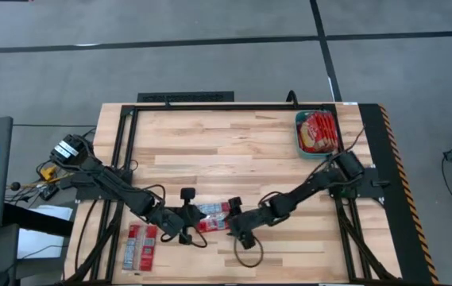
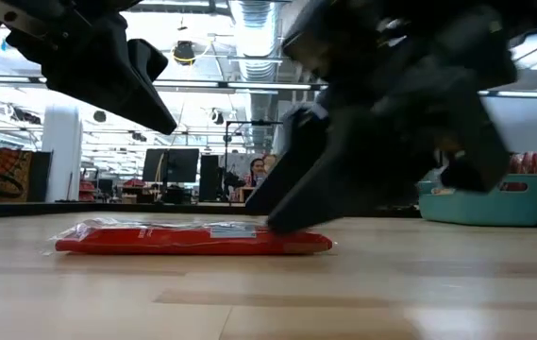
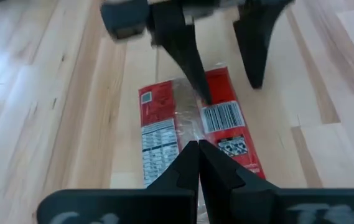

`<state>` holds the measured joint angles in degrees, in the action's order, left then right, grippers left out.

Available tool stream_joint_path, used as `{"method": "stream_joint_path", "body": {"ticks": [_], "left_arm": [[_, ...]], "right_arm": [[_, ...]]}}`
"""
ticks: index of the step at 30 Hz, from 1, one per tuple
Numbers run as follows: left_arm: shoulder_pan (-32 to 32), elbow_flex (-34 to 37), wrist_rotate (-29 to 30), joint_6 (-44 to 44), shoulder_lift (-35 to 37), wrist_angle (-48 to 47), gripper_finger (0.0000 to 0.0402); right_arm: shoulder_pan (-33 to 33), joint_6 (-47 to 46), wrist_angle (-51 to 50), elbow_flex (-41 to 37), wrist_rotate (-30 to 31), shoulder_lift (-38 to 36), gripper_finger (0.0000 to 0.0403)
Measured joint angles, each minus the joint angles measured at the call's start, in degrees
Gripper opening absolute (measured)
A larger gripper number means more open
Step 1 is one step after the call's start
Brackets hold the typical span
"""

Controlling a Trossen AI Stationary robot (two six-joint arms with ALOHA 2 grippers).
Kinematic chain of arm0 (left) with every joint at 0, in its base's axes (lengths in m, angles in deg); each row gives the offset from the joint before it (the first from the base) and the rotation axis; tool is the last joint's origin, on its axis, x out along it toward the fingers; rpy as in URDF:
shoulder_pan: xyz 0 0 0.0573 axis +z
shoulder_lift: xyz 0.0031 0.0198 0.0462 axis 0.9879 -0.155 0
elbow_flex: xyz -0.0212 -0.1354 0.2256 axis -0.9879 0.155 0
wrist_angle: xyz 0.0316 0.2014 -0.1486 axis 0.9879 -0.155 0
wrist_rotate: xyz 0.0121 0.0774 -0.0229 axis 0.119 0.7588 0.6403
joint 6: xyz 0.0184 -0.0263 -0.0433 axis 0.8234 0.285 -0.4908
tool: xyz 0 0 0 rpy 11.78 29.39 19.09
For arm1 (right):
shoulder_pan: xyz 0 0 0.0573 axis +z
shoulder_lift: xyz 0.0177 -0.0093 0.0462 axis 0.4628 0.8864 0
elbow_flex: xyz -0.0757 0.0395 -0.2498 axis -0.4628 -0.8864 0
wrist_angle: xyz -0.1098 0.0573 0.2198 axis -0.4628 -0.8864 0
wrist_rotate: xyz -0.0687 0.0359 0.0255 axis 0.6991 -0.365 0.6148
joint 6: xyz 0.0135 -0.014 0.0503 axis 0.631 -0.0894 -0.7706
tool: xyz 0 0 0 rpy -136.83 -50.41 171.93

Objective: Sort popcorn bags into baskets
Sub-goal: Put the popcorn bag into the green bin

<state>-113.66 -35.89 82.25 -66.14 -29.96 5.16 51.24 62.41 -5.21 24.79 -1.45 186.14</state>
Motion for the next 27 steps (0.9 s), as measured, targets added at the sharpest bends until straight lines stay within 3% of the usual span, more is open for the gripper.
{"method": "stream_joint_path", "body": {"ticks": [5, 8, 15, 22, 27], "left_arm": [[0.0, 0.0, 0.4, 0.0, 0.0, -0.4, 0.0], [0.0, 0.0, 1.3, 0.2, 0.0, -1.0, 0.0], [-0.7, -0.1, 5.5, 0.9, 0.1, -2.8, 0.0], [-2.4, -0.1, 8.4, 1.5, 0.1, -6.5, 0.0014], [-3.9, -0.1, 8.4, 1.6, 0.1, -7.0, 0.0065]], "right_arm": [[-2.3, -3.5, -7.3, 4.6, -1.4, 3.2, 0.0243], [-4.1, -6.6, -9.0, 5.5, -1.9, 4.0, 0.0209], [-6.5, -8.5, -12.3, 5.5, -1.9, 3.9, 0.0025], [-6.6, -11.9, -16.9, 4.7, -1.8, -3.1, 0.0006], [-7.4, -15.2, -18.8, 5.0, -4.9, -11.4, 0.0004]]}}
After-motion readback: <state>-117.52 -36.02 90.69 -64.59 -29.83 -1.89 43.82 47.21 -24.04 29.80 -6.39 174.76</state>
